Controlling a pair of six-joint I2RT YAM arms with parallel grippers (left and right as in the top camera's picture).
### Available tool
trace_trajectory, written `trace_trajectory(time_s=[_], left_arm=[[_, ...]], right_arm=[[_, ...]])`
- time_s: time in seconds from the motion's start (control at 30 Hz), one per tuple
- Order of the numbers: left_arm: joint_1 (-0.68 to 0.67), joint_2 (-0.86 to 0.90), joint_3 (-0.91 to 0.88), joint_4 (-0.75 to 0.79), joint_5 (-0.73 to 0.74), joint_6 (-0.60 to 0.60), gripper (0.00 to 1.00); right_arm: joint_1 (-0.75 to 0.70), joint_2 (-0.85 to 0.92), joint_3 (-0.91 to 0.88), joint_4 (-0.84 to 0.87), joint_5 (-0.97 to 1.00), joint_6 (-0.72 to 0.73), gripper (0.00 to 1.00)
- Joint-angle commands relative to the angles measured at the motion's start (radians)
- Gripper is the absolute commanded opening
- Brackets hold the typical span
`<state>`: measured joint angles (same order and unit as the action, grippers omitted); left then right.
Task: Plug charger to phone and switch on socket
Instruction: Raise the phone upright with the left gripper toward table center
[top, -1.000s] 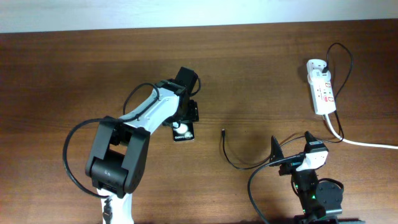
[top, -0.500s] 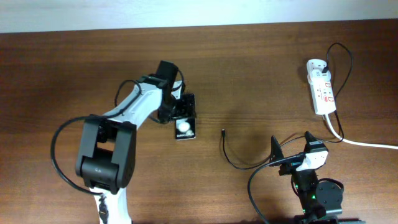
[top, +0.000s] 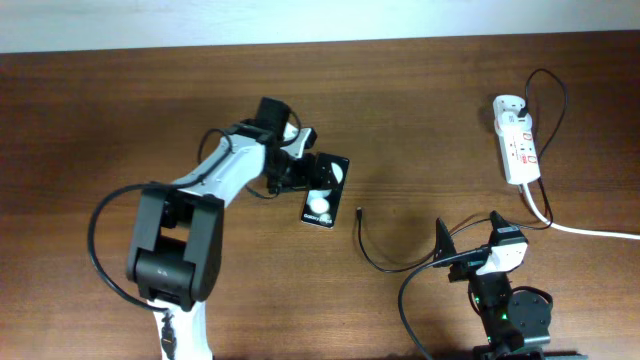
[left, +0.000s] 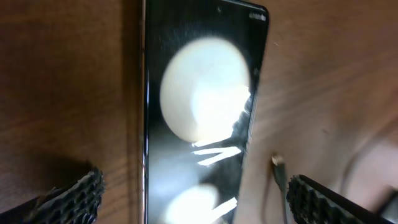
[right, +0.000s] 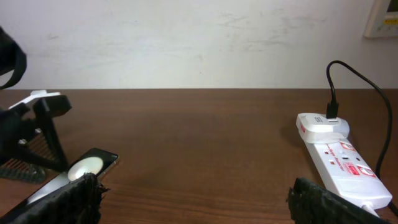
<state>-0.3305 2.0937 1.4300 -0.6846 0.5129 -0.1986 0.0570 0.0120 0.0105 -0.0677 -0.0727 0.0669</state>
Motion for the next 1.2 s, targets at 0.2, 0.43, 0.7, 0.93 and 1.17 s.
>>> trace_trajectory(time_s=[0.2,0.43,0.7,0.93,1.17], left_arm=[[-0.207,0.051,-0.013,0.018,-0.544,-0.108,0.99],[-0.216,0.05,0.013,0.014,-0.419,-0.031,0.99],[-0.222,-0.007,0.011,-0.004,-0.43,-0.009,0.99],[-0.283,0.019,0.011,0.0,-0.527,-0.062,1.0],[-0.28,0.051,0.011,-0.049,-0.872,-0.105,0.93]], right_arm=[[0.002,-0.006,-0.005,-0.005,0.005,-0.008,0.99],[0.002,-0.006,-0.005,-0.005,0.005,-0.008,0.99],[0.002,-0.006,-0.005,-0.005,0.005,-0.008,0.99],[0.002,-0.006,-0.005,-0.005,0.005,-0.008,0.99],[0.002,-0.006,-0.005,-0.005,0.005,-0.008,0.99]])
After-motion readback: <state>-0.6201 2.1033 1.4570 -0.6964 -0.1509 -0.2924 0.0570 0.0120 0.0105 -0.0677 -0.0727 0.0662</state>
